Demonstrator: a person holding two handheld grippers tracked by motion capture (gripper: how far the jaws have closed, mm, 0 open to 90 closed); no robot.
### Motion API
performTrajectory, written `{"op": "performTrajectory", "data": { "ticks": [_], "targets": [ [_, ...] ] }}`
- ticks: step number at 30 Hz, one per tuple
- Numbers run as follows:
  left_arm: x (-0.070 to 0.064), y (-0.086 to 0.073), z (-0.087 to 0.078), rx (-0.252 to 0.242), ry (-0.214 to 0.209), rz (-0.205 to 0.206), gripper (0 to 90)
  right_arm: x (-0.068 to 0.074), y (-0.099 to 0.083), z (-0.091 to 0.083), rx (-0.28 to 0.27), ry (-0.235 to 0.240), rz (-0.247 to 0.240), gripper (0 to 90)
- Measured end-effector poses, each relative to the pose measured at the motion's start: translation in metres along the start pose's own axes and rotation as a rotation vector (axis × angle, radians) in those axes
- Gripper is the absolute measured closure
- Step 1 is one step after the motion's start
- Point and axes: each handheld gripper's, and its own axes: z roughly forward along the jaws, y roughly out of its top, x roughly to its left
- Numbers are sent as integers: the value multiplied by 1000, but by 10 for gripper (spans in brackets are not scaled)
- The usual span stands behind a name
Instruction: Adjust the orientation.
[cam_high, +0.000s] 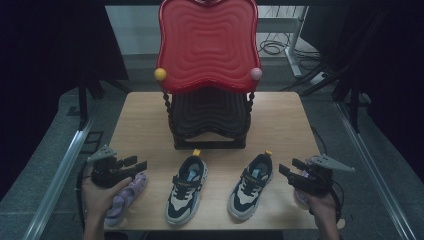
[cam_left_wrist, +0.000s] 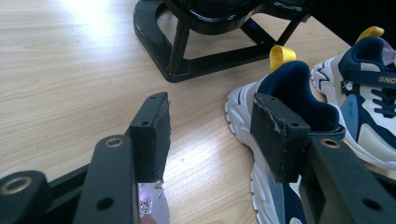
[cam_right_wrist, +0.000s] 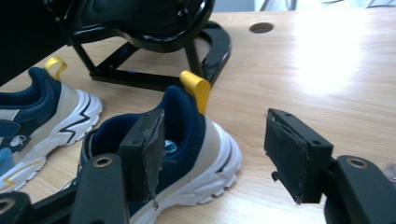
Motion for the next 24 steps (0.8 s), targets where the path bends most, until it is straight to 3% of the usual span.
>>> {"op": "performTrajectory", "data": {
  "ticks": [4,12,18,24],
  "targets": [
    [-3,-1,-1,-6,-4,8,469,-2,-4,-11,-15,-34,-10,405],
    [-7,-6,-7,-5,9,5,459,-13,-15,-21,18,-31,-27,429],
    [-8,-6,-5,7,16,15,456,-27,-24,-29,51,-34,-48,587],
    [-8,-7,-5,15,12,18,450,-26,-29,-40,55,-33,-102,764]
  ]
}}
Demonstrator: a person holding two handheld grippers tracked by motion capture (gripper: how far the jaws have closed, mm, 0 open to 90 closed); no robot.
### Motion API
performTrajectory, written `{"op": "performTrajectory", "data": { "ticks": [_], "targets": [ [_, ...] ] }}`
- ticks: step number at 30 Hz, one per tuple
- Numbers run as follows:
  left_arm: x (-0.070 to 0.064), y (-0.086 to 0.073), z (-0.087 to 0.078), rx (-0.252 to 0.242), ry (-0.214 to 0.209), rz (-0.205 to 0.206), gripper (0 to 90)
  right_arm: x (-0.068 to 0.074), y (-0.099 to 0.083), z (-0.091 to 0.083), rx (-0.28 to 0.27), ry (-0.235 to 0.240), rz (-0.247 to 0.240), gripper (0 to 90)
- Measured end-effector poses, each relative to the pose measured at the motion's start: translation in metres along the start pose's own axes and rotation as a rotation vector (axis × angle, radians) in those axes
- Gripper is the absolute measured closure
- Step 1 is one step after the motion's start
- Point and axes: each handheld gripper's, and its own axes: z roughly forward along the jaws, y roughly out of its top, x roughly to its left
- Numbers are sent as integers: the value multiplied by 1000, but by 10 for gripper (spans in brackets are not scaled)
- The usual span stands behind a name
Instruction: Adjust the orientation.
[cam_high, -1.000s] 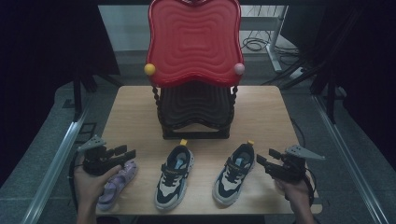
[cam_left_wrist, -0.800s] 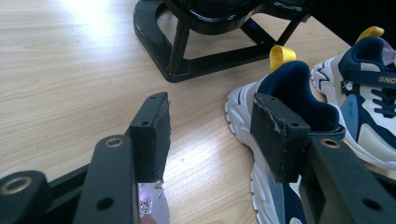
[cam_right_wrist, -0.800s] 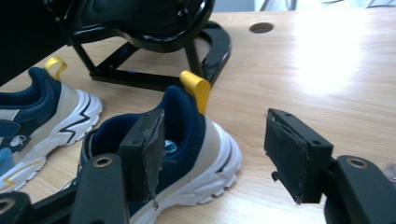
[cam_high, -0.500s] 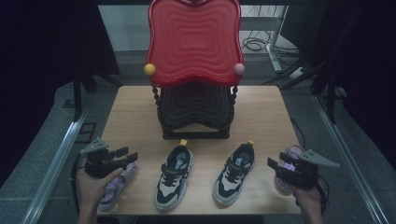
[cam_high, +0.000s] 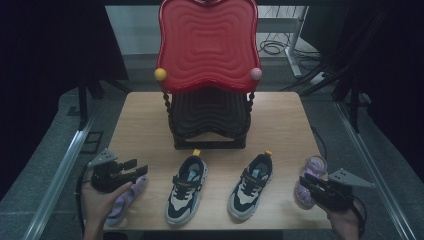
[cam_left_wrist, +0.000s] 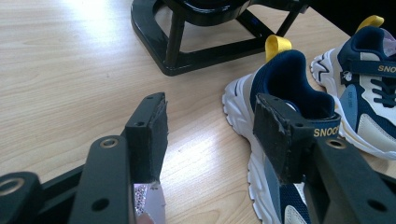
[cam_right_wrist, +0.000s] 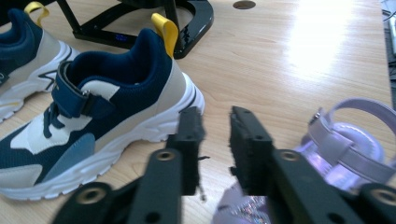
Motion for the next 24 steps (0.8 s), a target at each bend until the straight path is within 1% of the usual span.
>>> {"op": "performTrajectory", "data": {
  "ticks": [3,6,8,10,13,16,21,24],
  "targets": [
    [0,-1,1,10,-6,1,446,-3,-4,-4,7,-7,-1,851],
    [0,-1,3,20,-4,3,445,-6,-9,-9,25,-21,0,891],
    [0,-1,4,22,3,1,445,-9,-13,-12,35,-24,-2,894],
    [0,-1,5,27,8,1,445,-13,-17,-15,51,-45,0,895],
    [0,0,6,29,11,-2,445,-21,-24,-19,69,-71,17,896],
    [-2,1,7,31,7,5,445,-28,-34,-22,90,-86,37,896],
    [-1,0,8,36,10,4,445,-36,-50,-21,144,-118,53,896],
    [0,0,7,34,7,-2,445,-39,-56,-19,169,-128,58,896]
  ]
}}
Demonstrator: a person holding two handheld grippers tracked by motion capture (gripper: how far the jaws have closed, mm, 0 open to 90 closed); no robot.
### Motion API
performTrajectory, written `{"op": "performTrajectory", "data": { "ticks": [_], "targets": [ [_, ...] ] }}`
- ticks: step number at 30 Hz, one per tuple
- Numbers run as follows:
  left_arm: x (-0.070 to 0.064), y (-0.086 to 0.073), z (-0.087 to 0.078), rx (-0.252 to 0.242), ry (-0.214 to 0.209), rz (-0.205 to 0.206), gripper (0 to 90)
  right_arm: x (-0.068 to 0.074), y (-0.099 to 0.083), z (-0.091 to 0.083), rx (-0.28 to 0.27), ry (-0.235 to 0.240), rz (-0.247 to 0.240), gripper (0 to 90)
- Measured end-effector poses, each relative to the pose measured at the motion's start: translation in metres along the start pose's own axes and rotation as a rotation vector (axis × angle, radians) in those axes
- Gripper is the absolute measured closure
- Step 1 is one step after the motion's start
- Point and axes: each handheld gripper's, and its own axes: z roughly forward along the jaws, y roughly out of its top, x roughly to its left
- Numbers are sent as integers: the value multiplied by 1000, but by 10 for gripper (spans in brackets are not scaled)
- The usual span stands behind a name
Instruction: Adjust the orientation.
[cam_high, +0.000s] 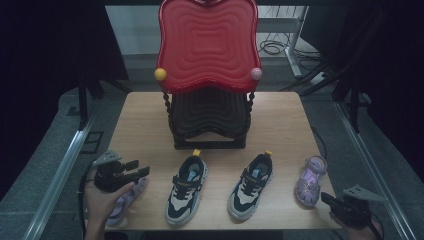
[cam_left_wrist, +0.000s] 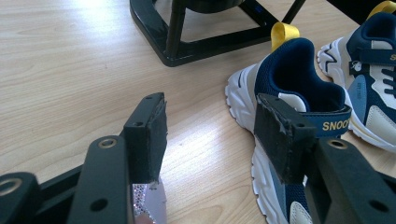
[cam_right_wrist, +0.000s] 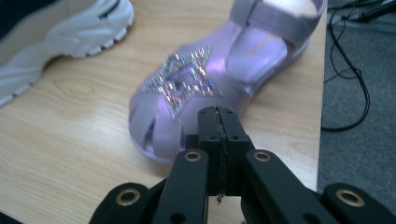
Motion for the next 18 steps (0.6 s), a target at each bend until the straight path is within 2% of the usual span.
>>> {"op": "performTrajectory", "data": {
  "ticks": [11,18],
  "targets": [
    [1,-1,1,14,2,0,444,-2,-7,12,84,-37,-43,896],
    [1,-1,0,13,3,0,443,-1,-7,17,95,-29,-51,896]
  ]
}}
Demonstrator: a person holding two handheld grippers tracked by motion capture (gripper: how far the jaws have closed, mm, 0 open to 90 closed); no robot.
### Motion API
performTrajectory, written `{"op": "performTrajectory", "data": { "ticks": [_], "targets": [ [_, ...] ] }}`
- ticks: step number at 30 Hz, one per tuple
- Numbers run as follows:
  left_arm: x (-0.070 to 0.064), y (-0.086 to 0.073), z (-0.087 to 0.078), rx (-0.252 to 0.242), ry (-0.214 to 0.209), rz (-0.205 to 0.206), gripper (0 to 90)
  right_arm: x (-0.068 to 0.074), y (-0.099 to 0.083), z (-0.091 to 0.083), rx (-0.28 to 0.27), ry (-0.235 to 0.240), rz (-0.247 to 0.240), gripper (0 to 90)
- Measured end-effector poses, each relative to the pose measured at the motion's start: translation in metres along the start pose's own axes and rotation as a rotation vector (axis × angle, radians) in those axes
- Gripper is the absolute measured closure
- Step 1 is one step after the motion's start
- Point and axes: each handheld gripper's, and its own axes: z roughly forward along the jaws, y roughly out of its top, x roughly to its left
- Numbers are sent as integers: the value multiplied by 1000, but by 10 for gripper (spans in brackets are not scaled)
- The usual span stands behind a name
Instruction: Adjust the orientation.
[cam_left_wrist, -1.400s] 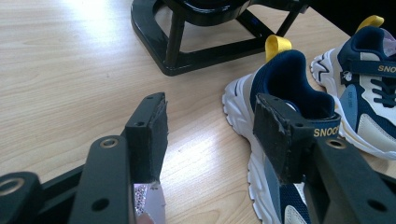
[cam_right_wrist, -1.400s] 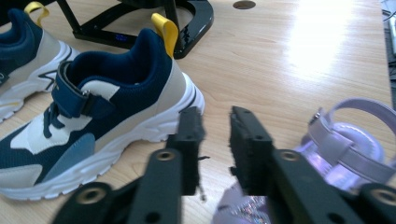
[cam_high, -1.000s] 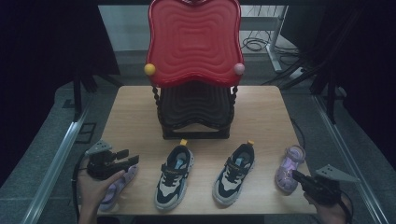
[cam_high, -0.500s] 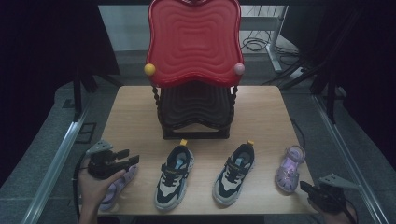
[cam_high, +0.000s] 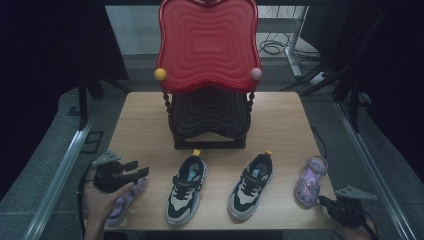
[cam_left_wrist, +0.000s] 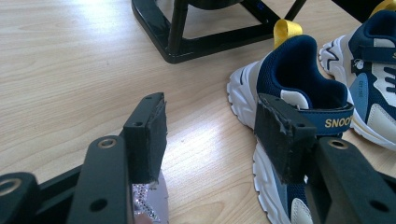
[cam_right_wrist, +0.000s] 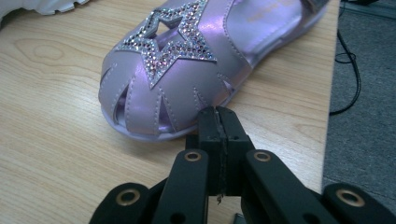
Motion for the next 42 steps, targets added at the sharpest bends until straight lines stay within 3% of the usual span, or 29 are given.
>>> {"op": "performTrajectory", "data": {
  "ticks": [16,29,42],
  "targets": [
    [2,-1,-1,9,2,-3,436,4,3,2,5,5,-14,895],
    [7,-2,-6,13,9,-9,426,13,9,3,21,-9,-45,894],
    [14,-3,-13,6,23,-24,423,23,14,8,24,9,-67,894]
  ]
}}
